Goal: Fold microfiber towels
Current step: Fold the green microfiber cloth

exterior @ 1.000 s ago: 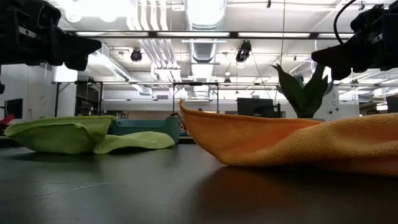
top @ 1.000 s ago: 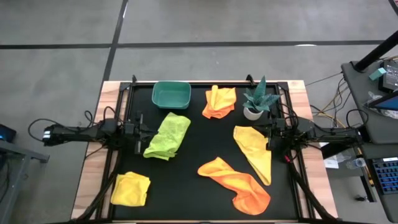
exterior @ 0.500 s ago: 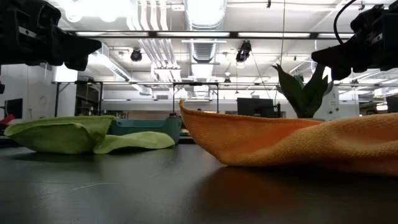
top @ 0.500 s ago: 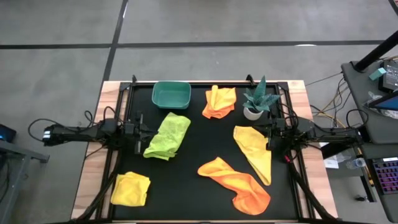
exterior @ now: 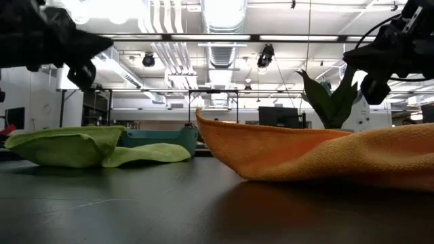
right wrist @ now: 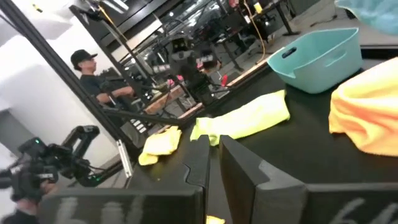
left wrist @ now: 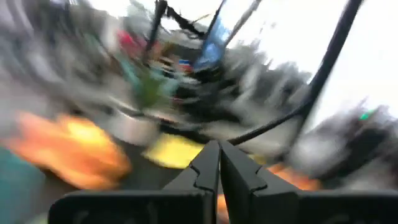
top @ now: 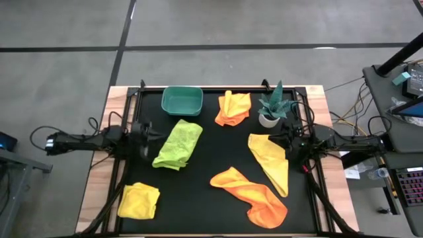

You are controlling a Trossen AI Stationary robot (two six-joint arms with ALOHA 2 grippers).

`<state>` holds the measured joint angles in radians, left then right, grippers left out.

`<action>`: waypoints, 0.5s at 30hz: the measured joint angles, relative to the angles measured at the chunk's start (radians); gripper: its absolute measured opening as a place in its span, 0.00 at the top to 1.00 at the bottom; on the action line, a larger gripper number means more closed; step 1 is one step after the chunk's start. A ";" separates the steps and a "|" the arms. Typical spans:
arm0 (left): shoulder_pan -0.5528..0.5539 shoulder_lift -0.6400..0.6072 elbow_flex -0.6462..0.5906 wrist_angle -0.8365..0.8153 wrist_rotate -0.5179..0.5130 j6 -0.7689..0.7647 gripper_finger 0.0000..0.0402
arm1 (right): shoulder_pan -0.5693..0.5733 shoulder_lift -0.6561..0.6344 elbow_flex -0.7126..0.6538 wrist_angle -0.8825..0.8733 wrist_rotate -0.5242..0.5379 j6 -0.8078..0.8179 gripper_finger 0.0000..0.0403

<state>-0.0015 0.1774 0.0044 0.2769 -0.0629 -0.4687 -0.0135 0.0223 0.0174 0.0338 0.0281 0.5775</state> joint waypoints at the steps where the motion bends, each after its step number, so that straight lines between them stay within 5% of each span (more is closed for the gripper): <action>1: 0.001 0.000 0.000 0.005 -0.003 -0.072 1.00 | 0.000 0.000 0.000 0.000 0.000 -0.009 0.93; 10: 0.001 0.002 0.003 0.114 -0.027 -0.113 1.00 | -0.002 0.006 0.000 0.034 0.054 -0.019 0.93; 15: 0.002 0.012 0.004 0.113 -0.222 -0.072 1.00 | -0.003 0.018 0.000 0.160 0.135 -0.153 0.93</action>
<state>0.0002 0.1893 0.0086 0.3899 -0.2846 -0.5402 -0.0161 0.0407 0.0170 0.1936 0.1636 0.4245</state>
